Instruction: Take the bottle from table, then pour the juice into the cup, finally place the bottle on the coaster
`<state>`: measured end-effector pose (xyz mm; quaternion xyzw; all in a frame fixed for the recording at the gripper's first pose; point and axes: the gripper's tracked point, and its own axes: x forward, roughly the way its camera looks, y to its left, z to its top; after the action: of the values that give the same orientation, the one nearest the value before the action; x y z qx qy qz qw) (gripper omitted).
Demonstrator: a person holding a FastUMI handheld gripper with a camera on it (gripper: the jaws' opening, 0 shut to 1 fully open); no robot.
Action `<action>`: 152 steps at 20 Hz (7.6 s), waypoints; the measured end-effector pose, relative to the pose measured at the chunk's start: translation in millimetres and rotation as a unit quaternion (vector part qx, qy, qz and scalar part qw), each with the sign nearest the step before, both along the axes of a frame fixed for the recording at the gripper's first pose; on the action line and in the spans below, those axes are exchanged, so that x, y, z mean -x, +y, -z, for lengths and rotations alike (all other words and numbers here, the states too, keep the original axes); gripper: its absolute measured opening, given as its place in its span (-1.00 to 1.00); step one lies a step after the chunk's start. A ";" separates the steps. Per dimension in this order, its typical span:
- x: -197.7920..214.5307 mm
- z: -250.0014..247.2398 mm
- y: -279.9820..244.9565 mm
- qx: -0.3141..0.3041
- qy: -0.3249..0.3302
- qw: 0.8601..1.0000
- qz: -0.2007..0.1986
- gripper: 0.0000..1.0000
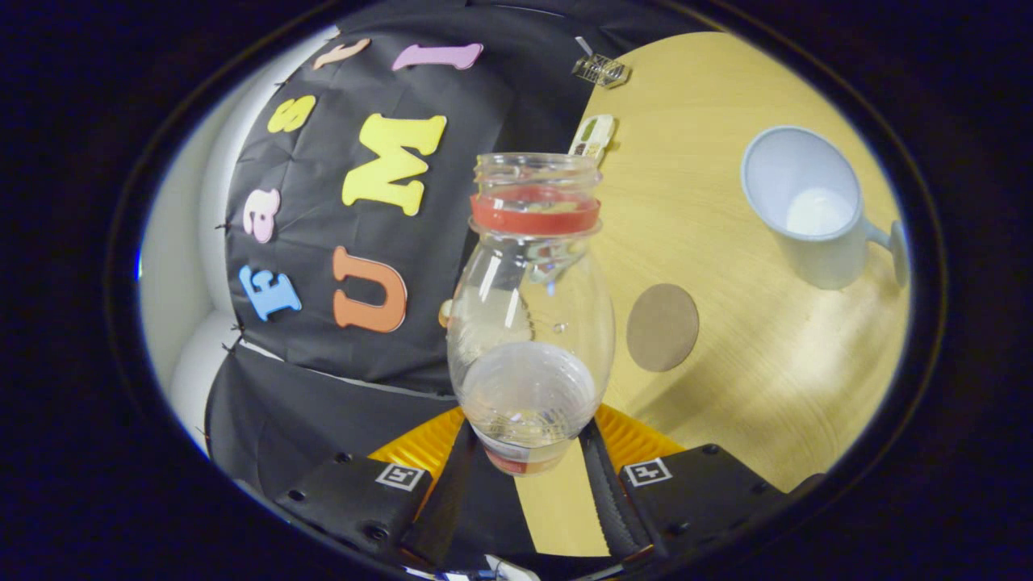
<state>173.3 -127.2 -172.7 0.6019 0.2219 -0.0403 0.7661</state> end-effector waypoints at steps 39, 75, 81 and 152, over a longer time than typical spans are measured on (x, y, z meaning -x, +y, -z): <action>-16.4 -45.2 -16.9 -0.235 -0.010 0.970 0.062 0.49; -17.2 -88.6 -18.6 -0.325 -0.012 0.942 0.078 0.49; -15.7 -95.2 -19.0 -0.339 -0.011 0.937 0.080 0.49; 44.2 -59.8 -13.1 0.579 -0.023 0.815 -0.035 0.52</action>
<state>129.1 -140.3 -112.9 0.0401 0.1612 -0.1204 0.9787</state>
